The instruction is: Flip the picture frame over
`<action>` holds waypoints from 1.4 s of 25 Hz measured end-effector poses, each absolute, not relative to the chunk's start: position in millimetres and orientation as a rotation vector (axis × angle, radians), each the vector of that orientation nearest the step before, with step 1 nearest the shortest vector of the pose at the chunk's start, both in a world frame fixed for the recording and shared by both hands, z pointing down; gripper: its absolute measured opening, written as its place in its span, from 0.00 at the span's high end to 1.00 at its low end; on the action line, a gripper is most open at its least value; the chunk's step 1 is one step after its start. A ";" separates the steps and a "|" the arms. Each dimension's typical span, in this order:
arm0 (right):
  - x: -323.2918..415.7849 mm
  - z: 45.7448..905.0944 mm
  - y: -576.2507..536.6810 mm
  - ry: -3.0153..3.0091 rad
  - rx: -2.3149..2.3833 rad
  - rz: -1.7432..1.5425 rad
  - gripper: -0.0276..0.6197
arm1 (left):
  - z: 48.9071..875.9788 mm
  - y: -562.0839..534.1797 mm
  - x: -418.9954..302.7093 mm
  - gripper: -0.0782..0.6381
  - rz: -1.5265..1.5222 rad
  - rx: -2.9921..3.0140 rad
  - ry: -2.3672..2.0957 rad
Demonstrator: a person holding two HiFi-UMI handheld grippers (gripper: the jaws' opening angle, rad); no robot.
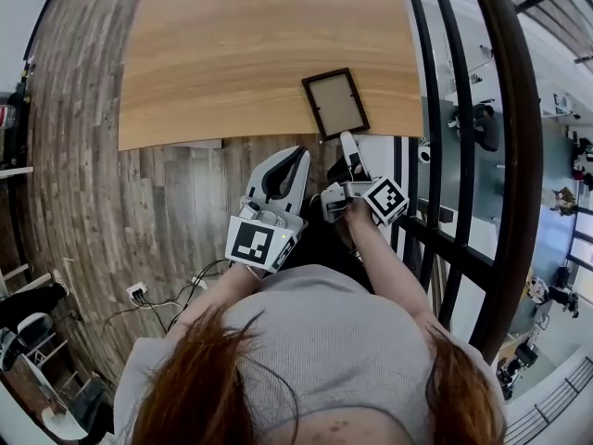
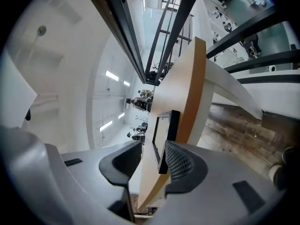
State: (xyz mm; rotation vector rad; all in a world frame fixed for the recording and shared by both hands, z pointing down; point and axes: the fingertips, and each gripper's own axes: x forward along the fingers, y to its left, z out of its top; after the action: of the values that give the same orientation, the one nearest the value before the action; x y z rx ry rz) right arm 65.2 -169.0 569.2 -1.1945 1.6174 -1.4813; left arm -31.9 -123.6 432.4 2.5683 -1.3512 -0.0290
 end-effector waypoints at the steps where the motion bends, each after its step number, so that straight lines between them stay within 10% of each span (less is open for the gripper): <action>1: 62.8 566.8 -169.9 1.605 -1.180 -1.491 0.74 | 431.6 -123.1 -32.5 0.88 -0.027 2.570 -1.350; 35: 31.3 618.4 -184.5 1.388 -1.246 -1.744 0.60 | 432.0 -114.8 -42.9 0.88 -0.016 2.537 -1.335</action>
State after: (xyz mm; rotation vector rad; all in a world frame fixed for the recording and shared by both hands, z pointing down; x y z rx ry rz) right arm 31.3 -184.5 618.4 -1.2460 1.3880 -1.7442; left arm -42.9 -114.8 432.0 2.5372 -1.3351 -0.0158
